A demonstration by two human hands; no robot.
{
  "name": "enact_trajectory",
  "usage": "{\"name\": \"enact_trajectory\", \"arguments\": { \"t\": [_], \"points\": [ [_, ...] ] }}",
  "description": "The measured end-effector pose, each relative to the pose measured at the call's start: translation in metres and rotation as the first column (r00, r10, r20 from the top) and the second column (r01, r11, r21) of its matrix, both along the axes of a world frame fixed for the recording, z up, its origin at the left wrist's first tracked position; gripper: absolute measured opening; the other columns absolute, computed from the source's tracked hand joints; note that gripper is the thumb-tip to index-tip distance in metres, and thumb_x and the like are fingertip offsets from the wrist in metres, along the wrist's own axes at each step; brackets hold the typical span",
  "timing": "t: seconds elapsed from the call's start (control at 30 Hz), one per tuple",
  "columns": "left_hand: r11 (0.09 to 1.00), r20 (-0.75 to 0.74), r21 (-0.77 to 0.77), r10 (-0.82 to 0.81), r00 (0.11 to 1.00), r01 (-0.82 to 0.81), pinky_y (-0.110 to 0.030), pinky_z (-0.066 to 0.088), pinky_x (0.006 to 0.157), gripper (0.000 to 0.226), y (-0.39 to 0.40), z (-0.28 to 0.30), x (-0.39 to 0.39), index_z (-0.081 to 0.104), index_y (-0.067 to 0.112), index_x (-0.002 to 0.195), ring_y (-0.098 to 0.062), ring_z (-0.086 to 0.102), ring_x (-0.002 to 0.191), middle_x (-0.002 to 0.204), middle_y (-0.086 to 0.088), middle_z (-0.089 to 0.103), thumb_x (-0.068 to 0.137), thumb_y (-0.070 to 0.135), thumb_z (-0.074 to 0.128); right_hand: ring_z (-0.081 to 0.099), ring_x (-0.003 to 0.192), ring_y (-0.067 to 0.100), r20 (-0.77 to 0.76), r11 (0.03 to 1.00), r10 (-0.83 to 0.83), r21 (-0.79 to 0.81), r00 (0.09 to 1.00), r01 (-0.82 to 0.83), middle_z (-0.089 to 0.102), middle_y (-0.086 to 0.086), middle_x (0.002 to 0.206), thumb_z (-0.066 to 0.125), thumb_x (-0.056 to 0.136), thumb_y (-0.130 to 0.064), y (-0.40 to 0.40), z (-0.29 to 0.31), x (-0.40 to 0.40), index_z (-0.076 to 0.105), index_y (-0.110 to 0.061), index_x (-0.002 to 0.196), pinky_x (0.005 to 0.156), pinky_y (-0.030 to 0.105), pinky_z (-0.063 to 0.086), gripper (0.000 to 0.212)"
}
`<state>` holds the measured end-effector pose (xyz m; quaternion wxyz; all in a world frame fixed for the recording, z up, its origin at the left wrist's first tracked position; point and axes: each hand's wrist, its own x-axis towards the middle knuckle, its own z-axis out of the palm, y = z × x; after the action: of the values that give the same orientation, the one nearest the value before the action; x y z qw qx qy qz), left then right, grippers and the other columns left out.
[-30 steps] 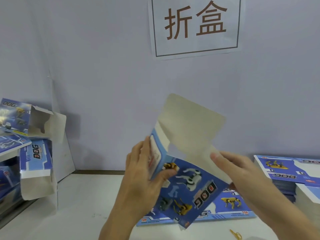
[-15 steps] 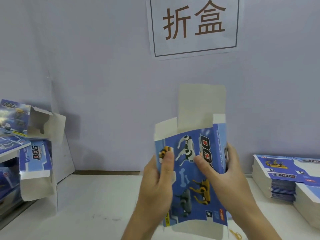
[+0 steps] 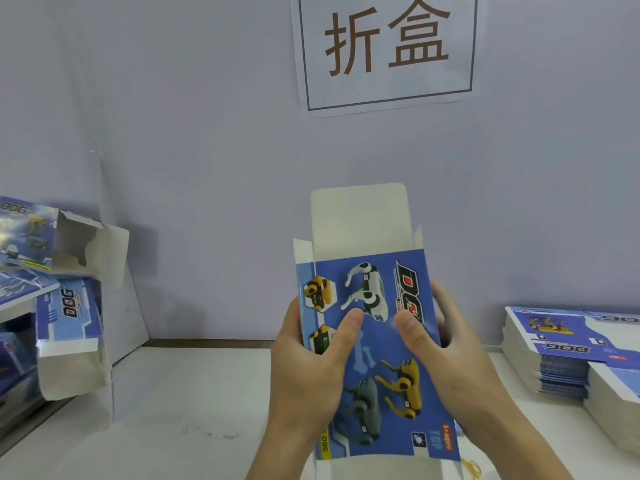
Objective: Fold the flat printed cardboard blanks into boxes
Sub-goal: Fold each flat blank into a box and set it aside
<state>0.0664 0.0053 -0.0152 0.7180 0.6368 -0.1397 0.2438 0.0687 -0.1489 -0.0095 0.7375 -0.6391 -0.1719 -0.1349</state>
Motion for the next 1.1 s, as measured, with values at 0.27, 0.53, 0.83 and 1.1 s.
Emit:
{"name": "enact_trajectory", "arguments": {
  "t": [0.27, 0.53, 0.83, 1.1],
  "points": [
    [0.982, -0.083, 0.083, -0.162, 0.983, 0.169, -0.033, 0.06, 0.088, 0.051, -0.008, 0.002, -0.004, 0.058, 0.038, 0.128, -0.013, 0.07, 0.108, 0.116, 0.012, 0.072, 0.079, 0.047, 0.069, 0.076, 0.085, 0.023, -0.042, 0.995, -0.058, 0.079, 0.997, 0.062, 0.077, -0.003, 0.102, 0.069, 0.066, -0.057, -0.016, 0.0, 0.003, 0.05, -0.045, 0.133, 0.06, 0.034, 0.062, 0.071],
    [0.955, -0.209, 0.173, -0.203, 0.957, 0.241, -0.025, 0.06, 0.067, 0.076, -0.008, -0.007, -0.001, 0.048, 0.03, 0.132, -0.008, 0.073, 0.094, 0.103, 0.014, 0.074, 0.063, 0.046, 0.077, 0.076, 0.079, 0.013, -0.062, 0.948, -0.258, 0.179, 0.964, 0.265, 0.078, -0.006, 0.091, 0.068, 0.064, -0.063, -0.008, 0.0, 0.008, 0.048, -0.043, 0.127, 0.054, 0.028, 0.059, 0.069],
    [0.964, -0.193, 0.2, -0.138, 0.972, 0.176, -0.036, 0.061, 0.086, 0.07, -0.015, -0.01, 0.002, 0.047, 0.037, 0.135, -0.006, 0.068, 0.106, 0.111, 0.019, 0.07, 0.071, 0.053, 0.069, 0.072, 0.1, 0.023, -0.032, 0.968, -0.217, 0.122, 0.976, 0.219, 0.068, -0.002, 0.121, 0.064, 0.063, -0.065, -0.021, 0.0, 0.008, 0.047, -0.048, 0.133, 0.08, 0.052, 0.06, 0.074],
    [0.981, -0.106, 0.106, -0.15, 0.983, 0.161, -0.03, 0.058, 0.089, 0.085, -0.008, -0.001, -0.003, 0.035, 0.044, 0.142, -0.001, 0.066, 0.109, 0.12, 0.025, 0.066, 0.068, 0.056, 0.077, 0.073, 0.09, 0.005, 0.149, 0.995, -0.101, 0.019, 0.984, 0.099, 0.074, -0.018, 0.103, 0.069, 0.075, -0.04, -0.015, 0.006, -0.002, 0.046, -0.055, 0.128, 0.063, 0.014, 0.056, 0.06]
  ]
}}
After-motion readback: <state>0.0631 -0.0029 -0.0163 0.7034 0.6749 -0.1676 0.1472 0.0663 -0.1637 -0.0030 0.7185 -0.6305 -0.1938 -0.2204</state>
